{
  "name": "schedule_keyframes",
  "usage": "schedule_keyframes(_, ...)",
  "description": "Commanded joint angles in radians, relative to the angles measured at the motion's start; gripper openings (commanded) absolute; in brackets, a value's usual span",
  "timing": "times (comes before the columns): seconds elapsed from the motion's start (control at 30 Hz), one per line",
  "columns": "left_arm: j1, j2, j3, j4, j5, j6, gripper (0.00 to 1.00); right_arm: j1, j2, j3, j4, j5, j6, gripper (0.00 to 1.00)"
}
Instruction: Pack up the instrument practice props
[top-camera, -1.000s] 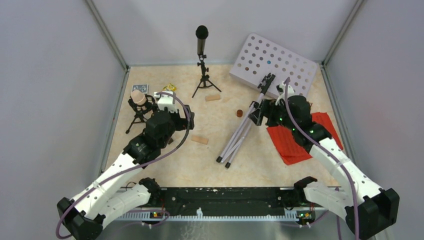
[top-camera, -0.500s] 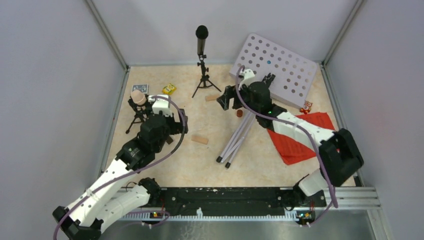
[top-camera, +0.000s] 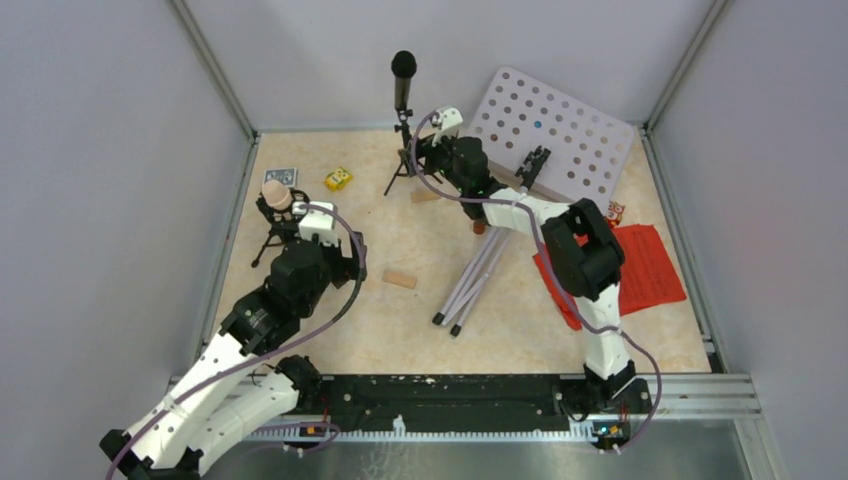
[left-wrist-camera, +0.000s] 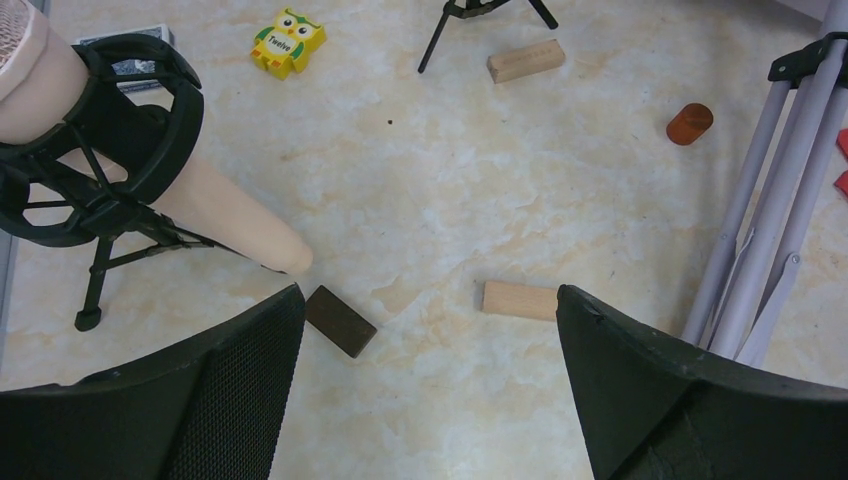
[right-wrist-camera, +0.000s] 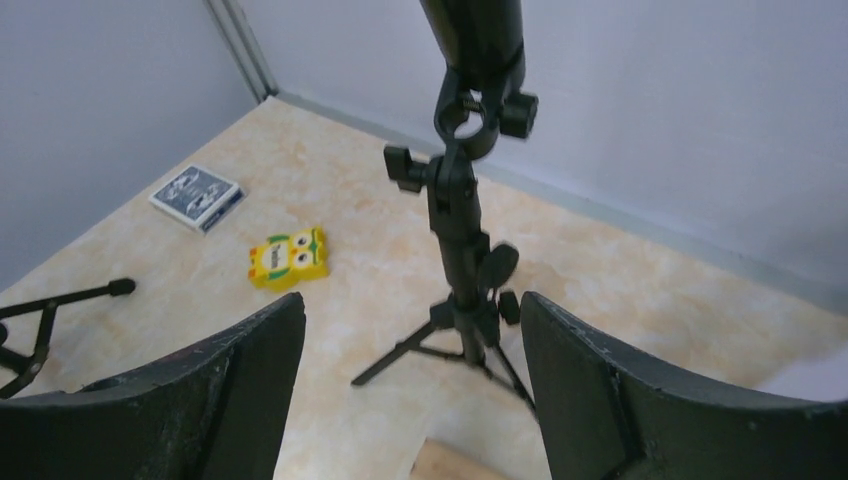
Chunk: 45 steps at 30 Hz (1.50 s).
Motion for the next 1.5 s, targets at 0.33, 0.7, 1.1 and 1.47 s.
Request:
schedule_keyframes(0.33,-0.002,-0.053,-0.010,0.002,-0.025,0.012,0.99,0.007,0.412,0.621,-0.187,0.057,-0.213,0.74)
schedule_keyframes(0.7,-0.002,-0.046,-0.017,0.013,-0.026,0.019,0.99,0.013,0.472,0.692,-0.207,0.019,-0.275,0.14)
schedule_keyframes(1.1,-0.002,-0.027,-0.037,0.055,0.044,-0.002,0.99,0.158,0.012,-0.029,0.115,0.061,-0.330,0.00)
schedule_keyframes(1.47,-0.001,-0.008,-0.107,0.238,0.225,0.013,0.99,0.278,-0.256,-0.409,0.121,0.219,-0.128,0.00)
